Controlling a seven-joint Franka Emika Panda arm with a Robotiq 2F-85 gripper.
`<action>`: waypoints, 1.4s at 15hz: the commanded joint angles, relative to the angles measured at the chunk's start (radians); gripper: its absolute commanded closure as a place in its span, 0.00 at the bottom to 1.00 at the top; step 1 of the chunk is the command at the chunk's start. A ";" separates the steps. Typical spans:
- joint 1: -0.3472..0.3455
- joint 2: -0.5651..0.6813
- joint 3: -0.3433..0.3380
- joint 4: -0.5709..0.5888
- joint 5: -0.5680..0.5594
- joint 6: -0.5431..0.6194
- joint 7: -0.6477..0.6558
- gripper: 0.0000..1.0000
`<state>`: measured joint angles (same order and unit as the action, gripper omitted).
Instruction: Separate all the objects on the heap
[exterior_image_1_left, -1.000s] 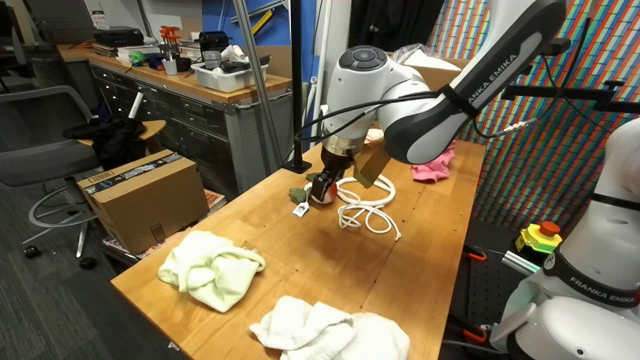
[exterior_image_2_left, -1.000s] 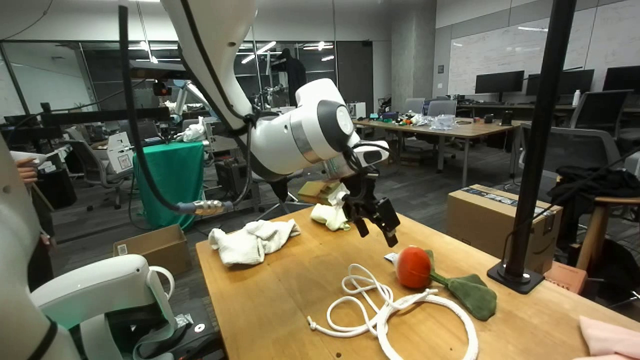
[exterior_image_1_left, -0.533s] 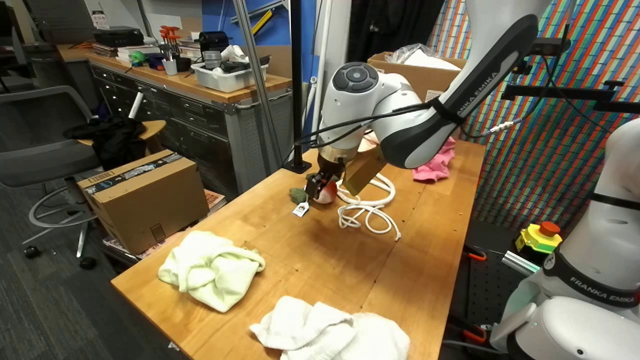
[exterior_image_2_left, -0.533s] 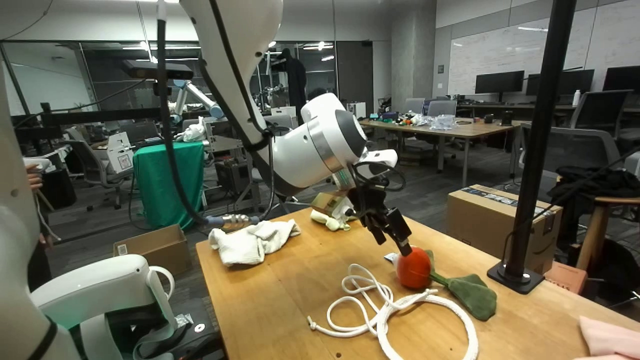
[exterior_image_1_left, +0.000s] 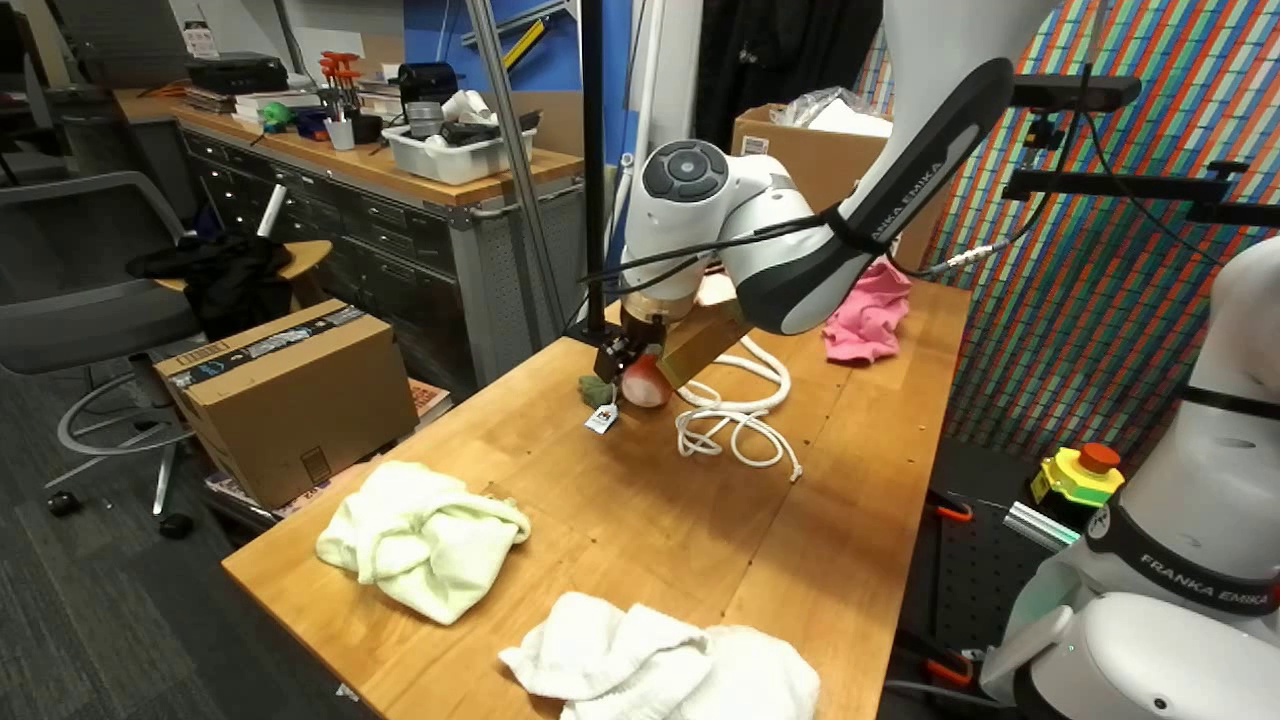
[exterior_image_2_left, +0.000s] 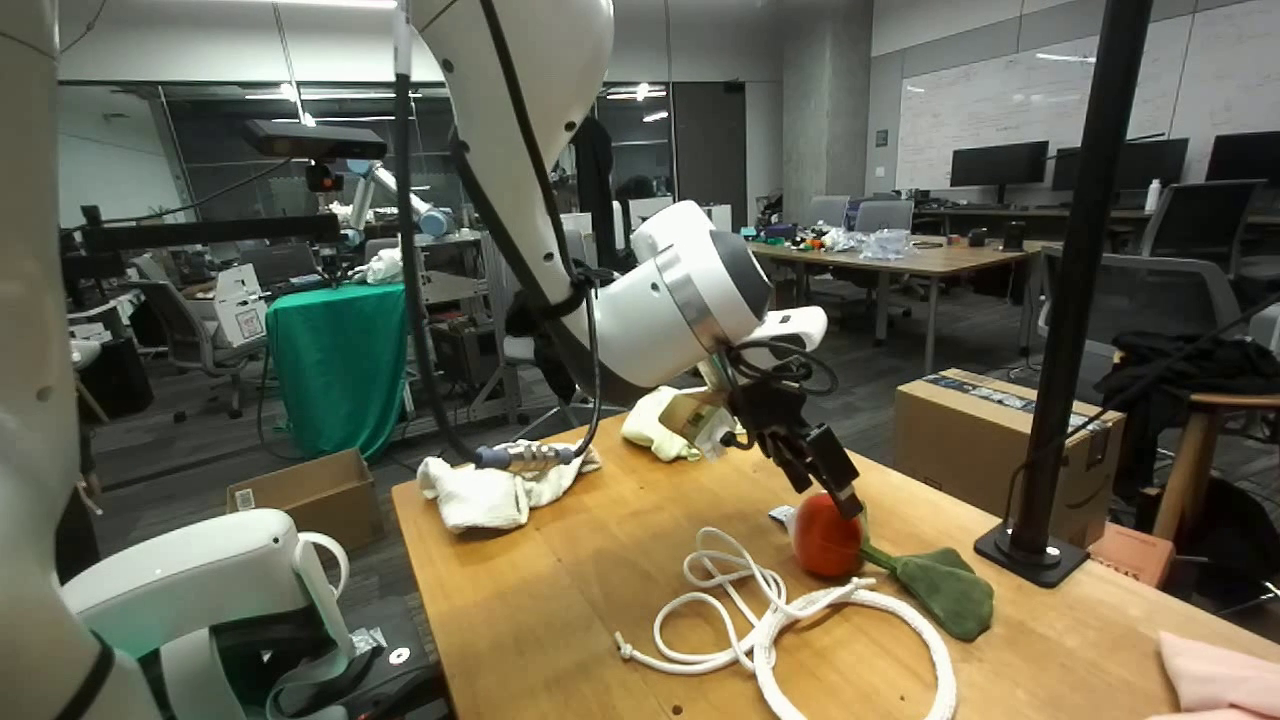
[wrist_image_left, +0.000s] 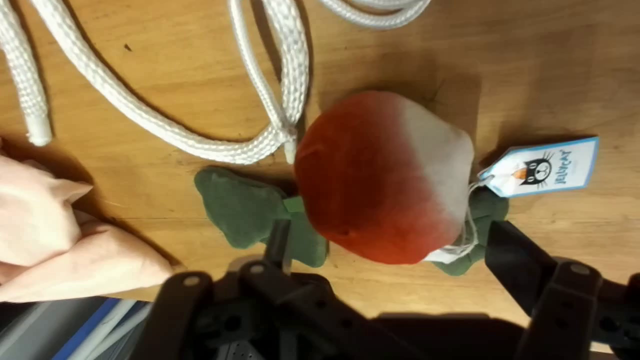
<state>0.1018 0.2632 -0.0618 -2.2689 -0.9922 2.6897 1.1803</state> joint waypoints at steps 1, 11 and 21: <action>-0.002 0.068 -0.028 0.072 -0.039 0.014 0.054 0.00; -0.036 0.163 -0.038 0.126 0.007 0.005 0.024 0.26; -0.045 0.118 -0.022 0.107 0.022 0.004 0.019 0.91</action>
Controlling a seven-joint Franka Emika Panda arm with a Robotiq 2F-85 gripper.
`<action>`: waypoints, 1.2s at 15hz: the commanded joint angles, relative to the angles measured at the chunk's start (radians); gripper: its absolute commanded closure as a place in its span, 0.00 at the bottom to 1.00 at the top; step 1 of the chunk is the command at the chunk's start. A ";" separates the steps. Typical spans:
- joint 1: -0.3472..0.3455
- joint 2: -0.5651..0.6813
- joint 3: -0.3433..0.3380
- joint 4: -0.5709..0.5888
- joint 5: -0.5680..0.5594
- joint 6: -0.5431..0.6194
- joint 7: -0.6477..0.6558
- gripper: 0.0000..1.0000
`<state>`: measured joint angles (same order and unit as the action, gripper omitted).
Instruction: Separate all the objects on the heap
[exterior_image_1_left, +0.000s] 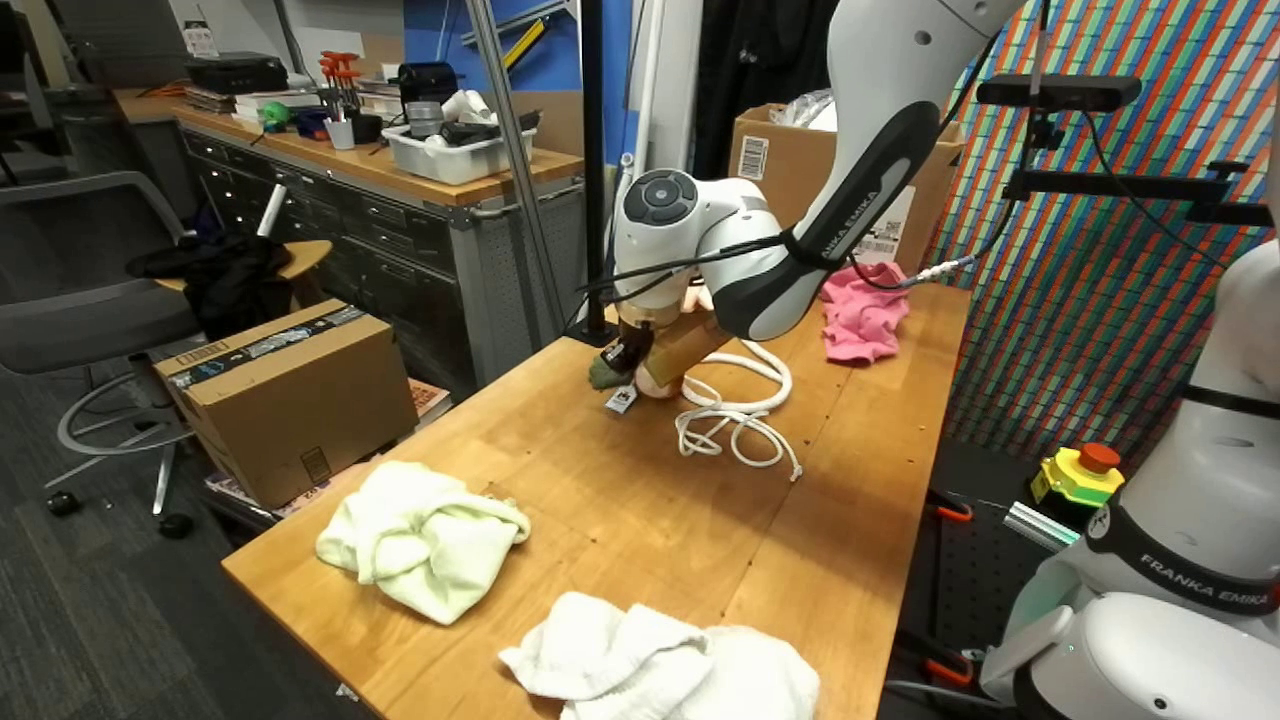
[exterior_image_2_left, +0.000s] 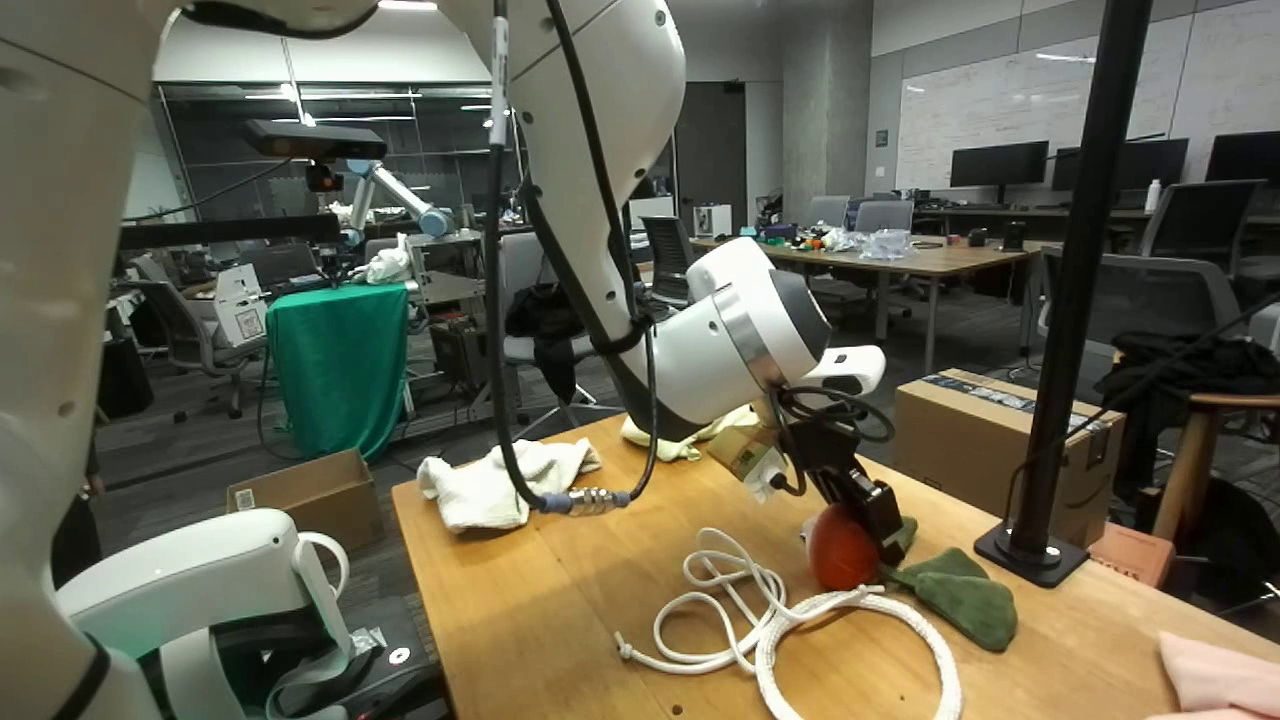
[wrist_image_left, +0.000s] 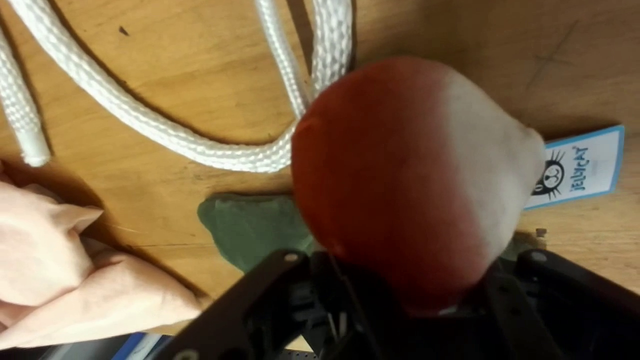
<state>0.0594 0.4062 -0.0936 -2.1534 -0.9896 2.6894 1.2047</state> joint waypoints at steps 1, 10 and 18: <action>-0.002 -0.032 0.013 -0.013 0.019 0.006 -0.005 0.96; 0.023 -0.042 0.089 -0.019 0.020 0.025 0.007 0.96; 0.069 -0.007 0.081 0.049 -0.047 0.061 0.221 0.95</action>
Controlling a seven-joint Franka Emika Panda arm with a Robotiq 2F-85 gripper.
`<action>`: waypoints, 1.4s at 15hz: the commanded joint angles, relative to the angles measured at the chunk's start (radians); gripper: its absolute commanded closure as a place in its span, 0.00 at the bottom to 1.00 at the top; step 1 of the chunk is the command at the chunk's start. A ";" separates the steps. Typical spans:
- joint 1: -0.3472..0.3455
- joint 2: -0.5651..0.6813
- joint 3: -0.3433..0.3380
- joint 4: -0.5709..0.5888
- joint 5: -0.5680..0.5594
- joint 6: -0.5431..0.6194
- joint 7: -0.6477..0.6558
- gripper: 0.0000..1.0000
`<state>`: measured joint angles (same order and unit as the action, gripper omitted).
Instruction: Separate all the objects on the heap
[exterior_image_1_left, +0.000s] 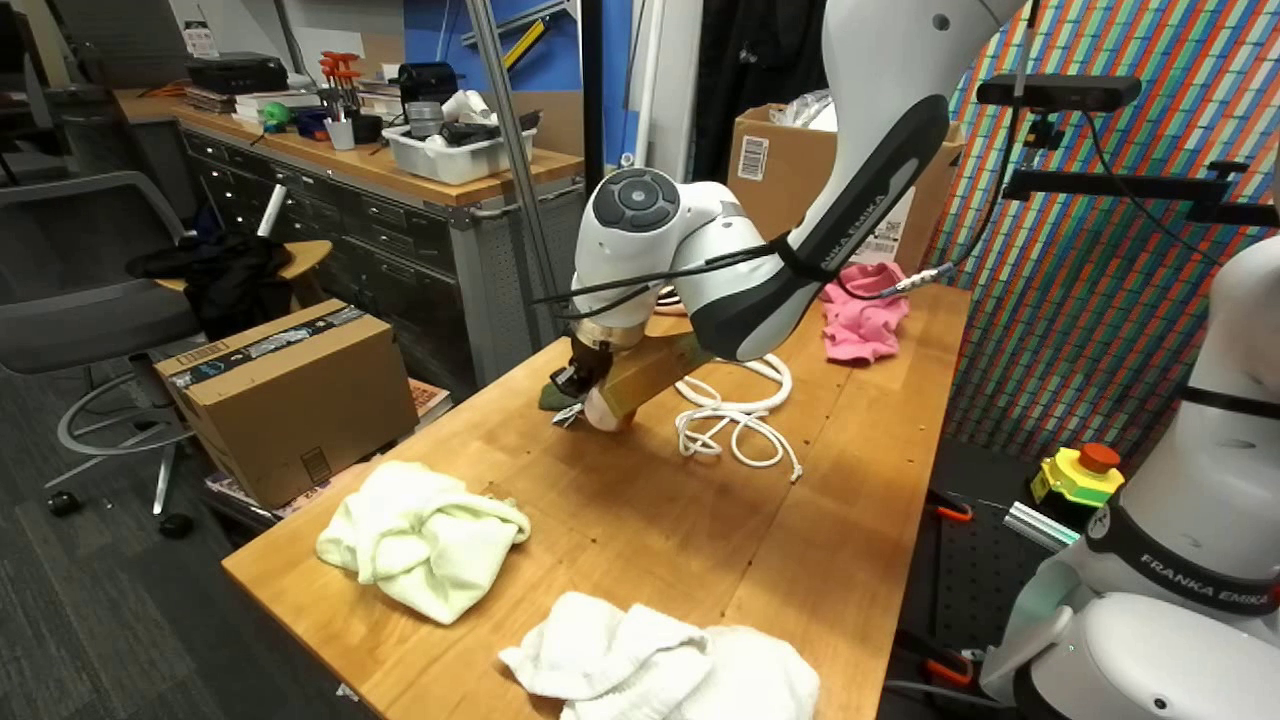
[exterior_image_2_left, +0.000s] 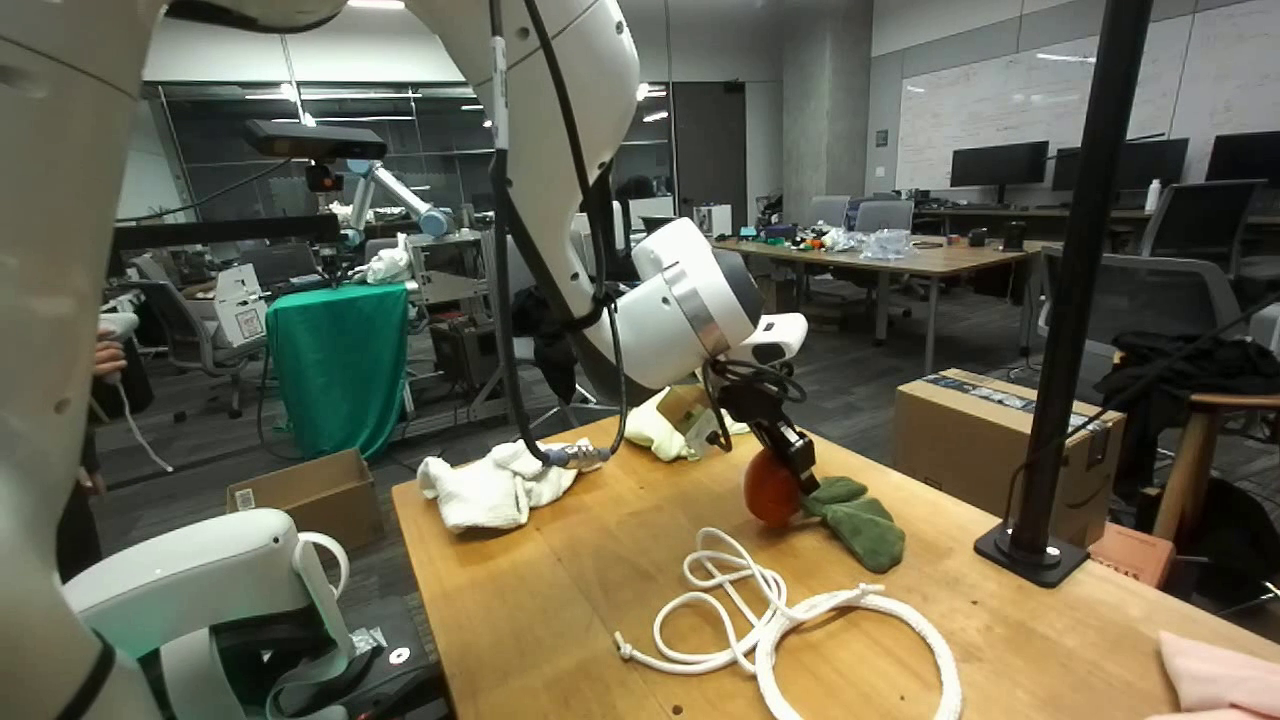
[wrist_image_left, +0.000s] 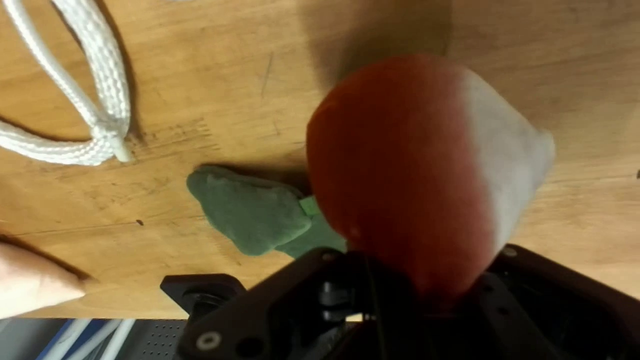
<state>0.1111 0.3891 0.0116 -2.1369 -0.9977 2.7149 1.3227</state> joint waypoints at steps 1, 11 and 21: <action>0.025 0.013 -0.034 0.040 -0.061 0.040 0.149 0.96; 0.040 0.044 -0.055 0.066 -0.204 0.052 0.389 0.67; 0.017 0.005 -0.029 0.021 -0.155 0.029 0.271 0.00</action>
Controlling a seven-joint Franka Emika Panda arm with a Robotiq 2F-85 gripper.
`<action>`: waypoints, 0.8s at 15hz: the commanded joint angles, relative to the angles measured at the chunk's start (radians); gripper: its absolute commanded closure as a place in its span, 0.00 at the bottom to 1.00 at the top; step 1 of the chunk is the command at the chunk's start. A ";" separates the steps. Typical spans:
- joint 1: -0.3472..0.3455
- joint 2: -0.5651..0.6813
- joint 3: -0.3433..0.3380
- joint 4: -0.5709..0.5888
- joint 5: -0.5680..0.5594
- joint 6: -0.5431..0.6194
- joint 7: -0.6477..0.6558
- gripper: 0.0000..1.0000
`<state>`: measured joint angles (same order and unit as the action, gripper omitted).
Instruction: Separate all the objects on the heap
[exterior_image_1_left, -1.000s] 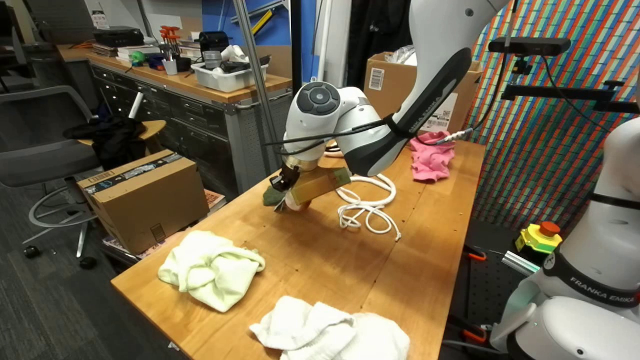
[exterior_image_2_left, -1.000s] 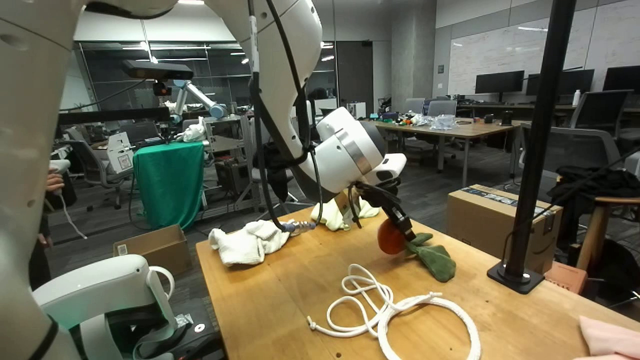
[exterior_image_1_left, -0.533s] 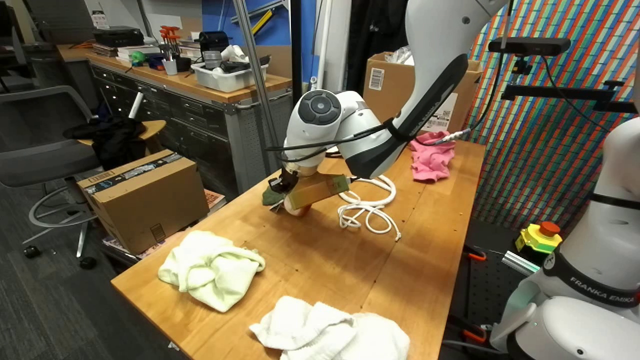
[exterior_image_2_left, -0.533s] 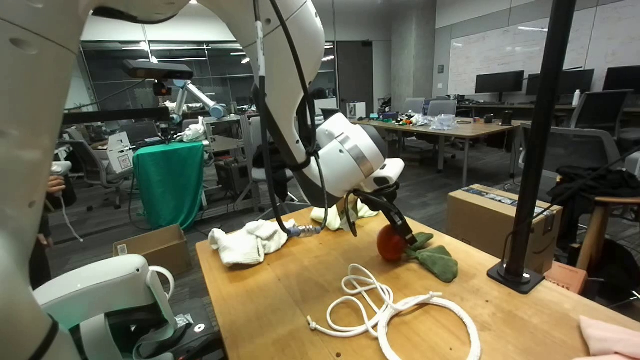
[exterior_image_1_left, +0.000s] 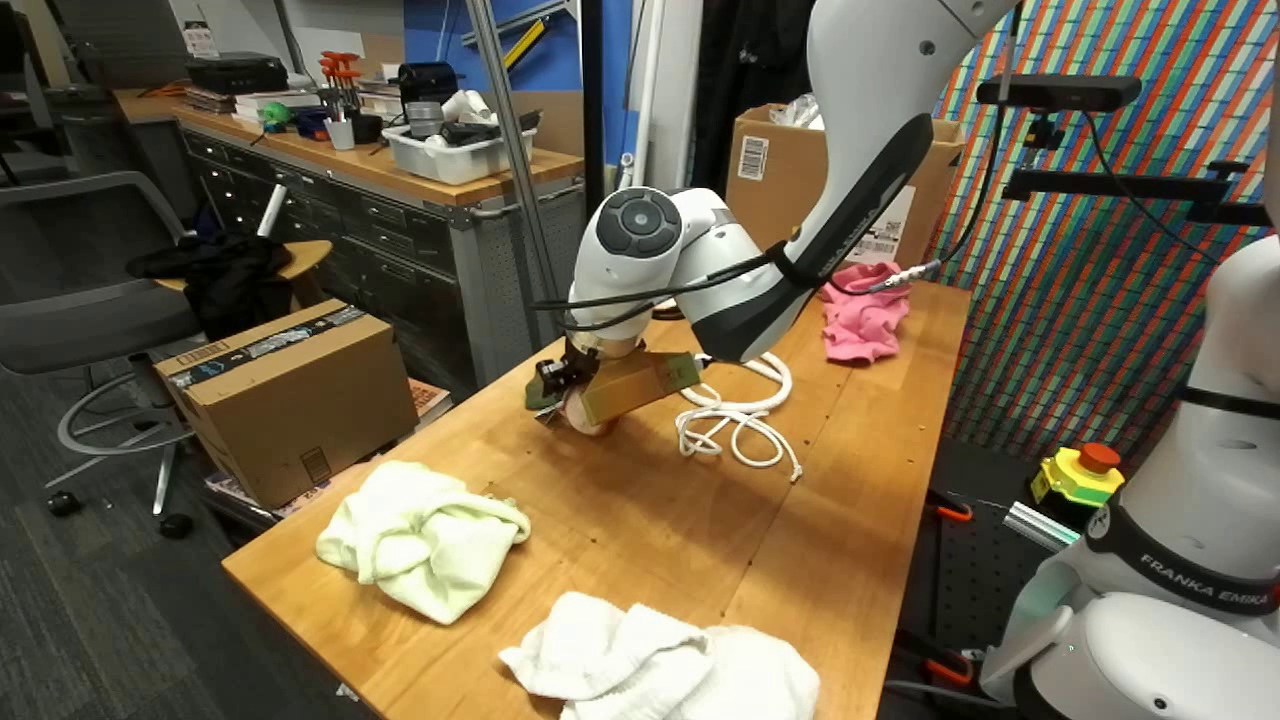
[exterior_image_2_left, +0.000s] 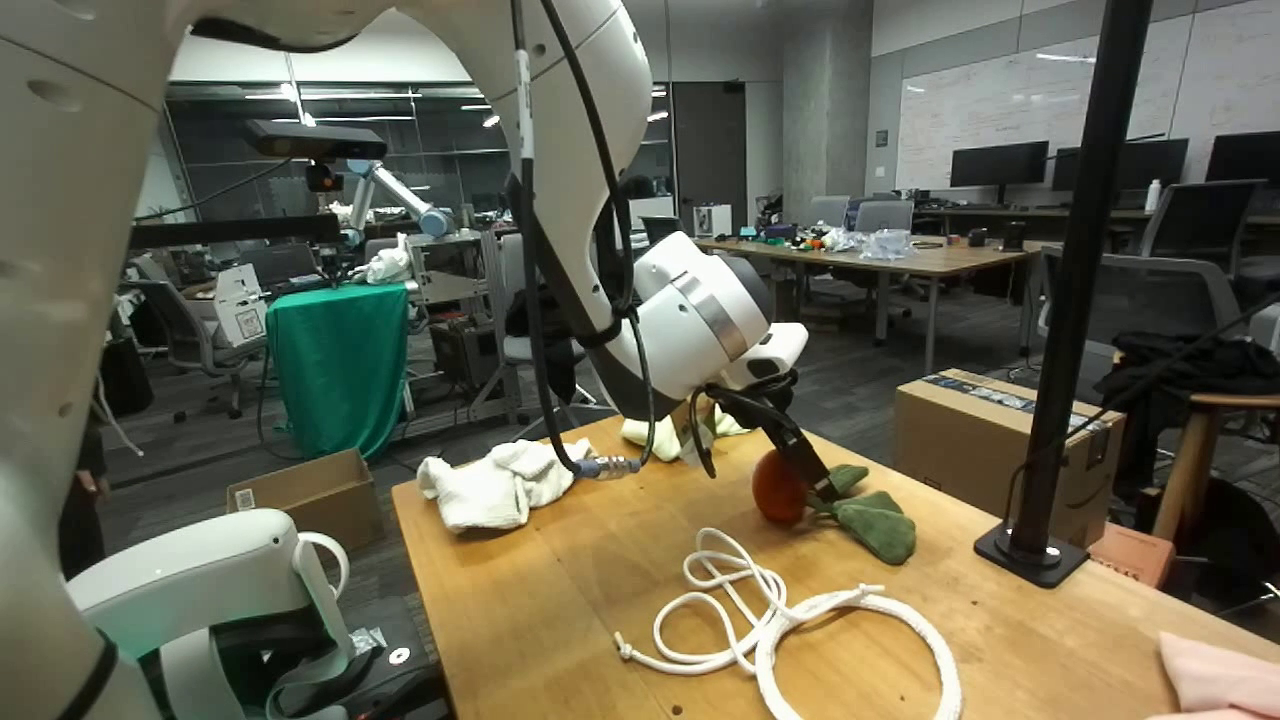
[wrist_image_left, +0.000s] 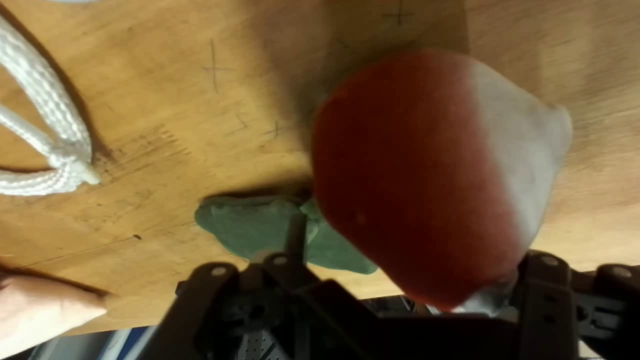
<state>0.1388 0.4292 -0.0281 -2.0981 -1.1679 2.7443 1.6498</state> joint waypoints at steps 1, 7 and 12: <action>-0.013 -0.053 0.017 -0.032 0.027 -0.005 -0.084 0.00; -0.022 -0.172 0.043 -0.135 0.131 -0.097 -0.254 0.00; -0.039 -0.242 0.035 -0.217 0.270 -0.185 -0.389 0.00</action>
<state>0.1224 0.2563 -0.0002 -2.2501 -0.9746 2.5975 1.3496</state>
